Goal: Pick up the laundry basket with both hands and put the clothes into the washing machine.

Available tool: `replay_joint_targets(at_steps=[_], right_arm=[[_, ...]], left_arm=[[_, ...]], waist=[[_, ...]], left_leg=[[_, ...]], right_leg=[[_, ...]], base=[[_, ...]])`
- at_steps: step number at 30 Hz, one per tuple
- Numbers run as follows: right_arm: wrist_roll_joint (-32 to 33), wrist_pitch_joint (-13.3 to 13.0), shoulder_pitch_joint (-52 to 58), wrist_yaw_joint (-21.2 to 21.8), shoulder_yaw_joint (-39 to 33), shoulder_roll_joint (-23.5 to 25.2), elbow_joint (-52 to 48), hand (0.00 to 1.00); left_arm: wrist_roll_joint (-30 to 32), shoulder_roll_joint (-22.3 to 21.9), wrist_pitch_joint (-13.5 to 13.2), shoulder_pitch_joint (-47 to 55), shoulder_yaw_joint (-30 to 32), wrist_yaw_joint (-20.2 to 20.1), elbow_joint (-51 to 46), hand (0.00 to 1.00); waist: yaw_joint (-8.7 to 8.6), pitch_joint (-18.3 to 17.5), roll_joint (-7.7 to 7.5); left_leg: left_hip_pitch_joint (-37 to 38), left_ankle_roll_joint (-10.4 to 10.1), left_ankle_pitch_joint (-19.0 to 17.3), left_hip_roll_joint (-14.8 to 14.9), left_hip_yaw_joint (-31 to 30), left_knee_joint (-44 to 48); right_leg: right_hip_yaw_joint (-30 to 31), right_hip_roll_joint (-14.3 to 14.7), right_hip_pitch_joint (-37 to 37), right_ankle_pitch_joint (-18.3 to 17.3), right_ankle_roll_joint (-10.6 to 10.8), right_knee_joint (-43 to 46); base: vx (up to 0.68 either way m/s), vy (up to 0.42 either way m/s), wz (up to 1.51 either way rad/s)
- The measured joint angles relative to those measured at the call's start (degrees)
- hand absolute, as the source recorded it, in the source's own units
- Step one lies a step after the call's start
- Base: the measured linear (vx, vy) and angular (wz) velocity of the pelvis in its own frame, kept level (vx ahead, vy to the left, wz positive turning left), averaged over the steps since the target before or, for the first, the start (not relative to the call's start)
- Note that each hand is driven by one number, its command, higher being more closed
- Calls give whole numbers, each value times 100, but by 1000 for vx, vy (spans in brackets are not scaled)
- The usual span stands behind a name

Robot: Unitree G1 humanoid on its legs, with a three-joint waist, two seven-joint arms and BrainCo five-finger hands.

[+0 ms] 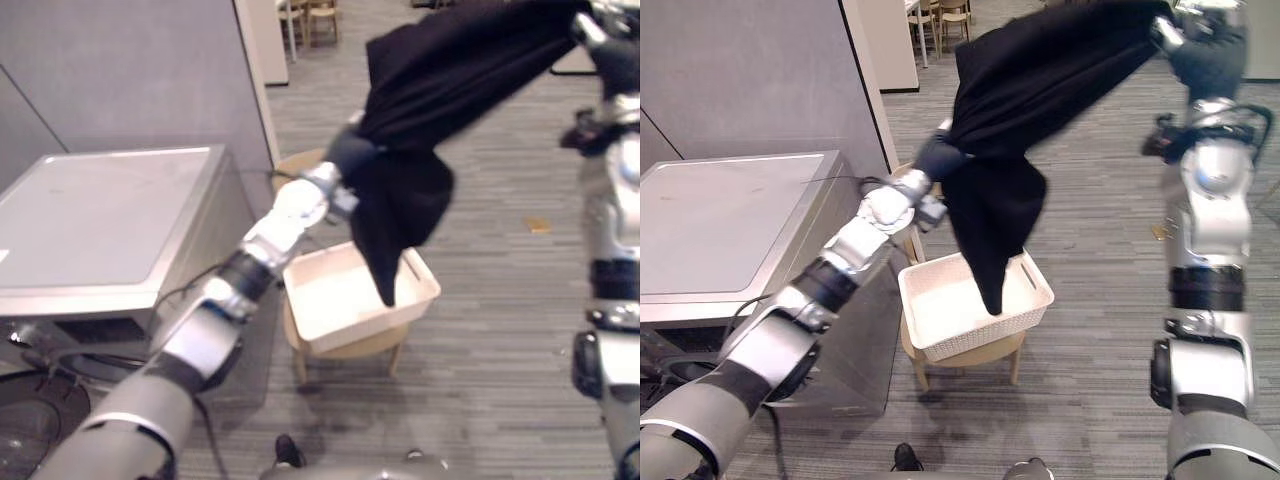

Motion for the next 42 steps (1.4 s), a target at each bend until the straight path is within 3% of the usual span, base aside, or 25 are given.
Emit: replay_joint_targets(at_steps=[5,8,12,15,21,25,34,37,39,42], right_arm=[[-24,-35,1396,15,-1847,-59,-284,0],[-115,-60,2475,15,-2702,293,-546,0],[-369,-56,3615,48,-3168,1115,-690,0],[-536,-50,4381,80,-3329,1987,-910,0],[-627,-28,5618,502,-2866,3618,-1130,0],[-620,-10,6308,915,-1953,4530,-883,0],[125,-9,6962,1174,-1197,4745,577,0],[175,-17,6955,1195,-990,4745,893,0],[172,-19,6913,1184,-948,4723,1148,0],[164,-14,6859,1155,-759,4699,1464,0]], left_arm=[[166,739,6,1507,1223,-27,-1106,100],[396,926,8,2561,2376,-23,-1739,100],[528,899,3,3706,3626,-14,-2594,100],[536,512,-70,4510,4283,-53,-3248,100],[538,-482,-184,5522,5113,-86,-3978,100],[647,-884,-270,5867,5556,86,-4182,100],[1012,-2190,-508,7397,6274,691,-5043,100],[1033,-2480,-538,7784,6172,760,-5096,100],[1045,-2575,-555,7990,5977,742,-5058,100],[1035,-2683,-559,8238,5657,721,-4768,100]], waist=[[-4,-10,10],[-7,-22,25],[-11,-87,70],[9,-203,109],[168,-401,143],[273,-396,122],[480,-322,66],[484,-372,-72],[625,-371,-68],[659,-353,-124]], left_leg=[[22,51,5,-50,-81,1],[77,50,5,-98,-87,2],[85,44,0,-112,-184,0],[94,-90,-137,-107,-272,-1],[52,-98,-170,-118,-361,0],[83,-96,-167,-137,-382,1],[247,-11,-231,-148,-343,2],[298,-100,-485,-141,60,4],[319,-16,-403,-114,250,45],[372,5,-365,-166,226,11]], right_leg=[[-110,8,187,98,-18,-232],[-123,-45,217,73,0,-178],[-155,-54,269,-14,-4,-154],[-291,-54,278,-202,8,-87],[-354,-55,318,-214,18,-123],[-438,-67,406,-215,20,-136],[-614,-96,702,-359,45,-79],[-807,-239,801,-387,61,-113],[-854,-234,809,-407,93,-63],[-941,-325,924,-450,150,-6]], base=[[73,-21,8],[94,-11,2],[22,-9,10],[-37,-3,18],[-13,-3,9],[3,-2,10],[14,-16,8],[12,9,32],[51,30,15],[50,-3,20]])
